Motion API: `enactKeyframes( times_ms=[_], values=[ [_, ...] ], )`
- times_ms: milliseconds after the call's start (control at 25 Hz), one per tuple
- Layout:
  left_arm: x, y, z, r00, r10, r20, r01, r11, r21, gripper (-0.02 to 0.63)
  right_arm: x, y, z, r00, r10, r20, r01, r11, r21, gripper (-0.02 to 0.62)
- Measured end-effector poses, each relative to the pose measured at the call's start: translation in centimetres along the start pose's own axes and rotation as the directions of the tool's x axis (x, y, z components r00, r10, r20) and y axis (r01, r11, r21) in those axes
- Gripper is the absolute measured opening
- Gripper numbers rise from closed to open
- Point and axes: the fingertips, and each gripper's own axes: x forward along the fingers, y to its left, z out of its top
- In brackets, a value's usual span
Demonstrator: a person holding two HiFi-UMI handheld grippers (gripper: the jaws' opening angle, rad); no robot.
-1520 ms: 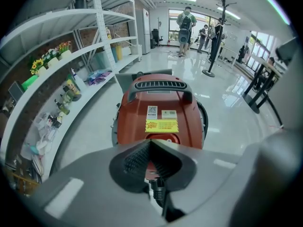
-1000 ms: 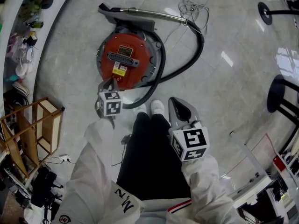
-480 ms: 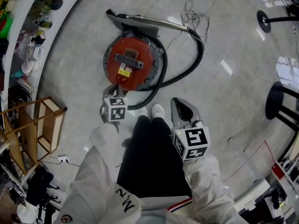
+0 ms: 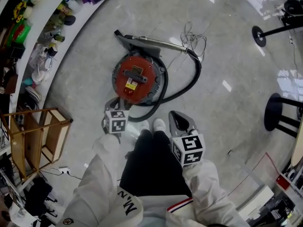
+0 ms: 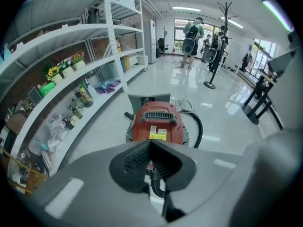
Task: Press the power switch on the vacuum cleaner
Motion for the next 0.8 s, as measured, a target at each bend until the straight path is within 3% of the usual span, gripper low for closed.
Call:
enactKeyframes(
  times_ms=[600, 800],
  values=[
    [-8.2, 2.4, 2.6, 0.995, 0.020, 0.093, -0.014, 0.998, -0.066, 0.000, -4.7, 2.3, 5.6, 0.995, -0.023, 0.098, 0.031, 0.996, -0.081, 0.000],
    [-11.9, 2.6, 5.3, 0.987, 0.029, 0.159, -0.016, 0.997, -0.078, 0.000, -5.8, 3.3, 6.6, 0.993, -0.010, 0.116, 0.021, 0.995, -0.099, 0.000]
  ],
)
